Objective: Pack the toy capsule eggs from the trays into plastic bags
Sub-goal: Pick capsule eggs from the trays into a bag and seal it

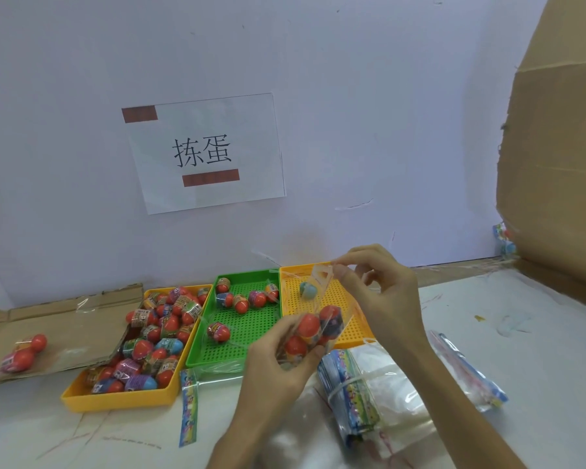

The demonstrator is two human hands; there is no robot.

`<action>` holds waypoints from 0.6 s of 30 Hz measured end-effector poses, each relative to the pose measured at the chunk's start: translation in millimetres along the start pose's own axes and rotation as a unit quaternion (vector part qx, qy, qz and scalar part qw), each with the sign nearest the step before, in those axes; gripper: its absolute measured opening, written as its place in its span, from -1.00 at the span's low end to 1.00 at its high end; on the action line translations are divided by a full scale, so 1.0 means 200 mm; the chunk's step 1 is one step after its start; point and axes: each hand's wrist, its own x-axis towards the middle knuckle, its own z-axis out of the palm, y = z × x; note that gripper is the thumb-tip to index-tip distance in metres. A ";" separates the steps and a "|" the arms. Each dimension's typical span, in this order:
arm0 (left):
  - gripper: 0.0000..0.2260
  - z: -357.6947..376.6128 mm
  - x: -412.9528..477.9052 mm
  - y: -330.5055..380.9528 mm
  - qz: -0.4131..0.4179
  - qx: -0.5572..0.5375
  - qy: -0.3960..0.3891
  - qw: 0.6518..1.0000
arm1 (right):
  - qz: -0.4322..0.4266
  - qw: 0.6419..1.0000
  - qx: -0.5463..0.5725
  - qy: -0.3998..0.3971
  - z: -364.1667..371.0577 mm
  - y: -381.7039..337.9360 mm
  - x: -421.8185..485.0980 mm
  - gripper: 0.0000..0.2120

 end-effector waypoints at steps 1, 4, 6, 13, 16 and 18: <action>-0.72 0.00 0.00 0.00 0.001 0.001 0.000 1.000 | -0.002 1.000 0.006 0.007 -0.01 0.00 0.01 -0.84; -0.72 0.00 0.00 0.01 -0.009 -0.002 0.010 1.000 | 0.032 0.996 0.059 0.057 -0.04 0.02 0.02 -0.90; -0.73 0.00 0.00 0.00 -0.025 -0.012 0.026 0.999 | 0.060 0.987 0.080 0.123 -0.06 0.04 0.03 -0.93; -0.67 -0.03 0.01 -0.03 -0.072 -0.077 0.071 0.992 | 0.352 0.921 -0.165 -0.019 -0.32 0.40 0.06 -0.64; -0.69 -0.03 0.02 -0.03 -0.071 -0.078 0.076 0.992 | 0.432 0.853 -0.266 -0.121 -0.38 0.46 0.05 -0.35; -0.68 -0.03 0.02 -0.03 -0.071 -0.082 0.079 0.991 | 0.388 0.861 -0.320 -0.070 -0.39 0.44 0.06 -0.39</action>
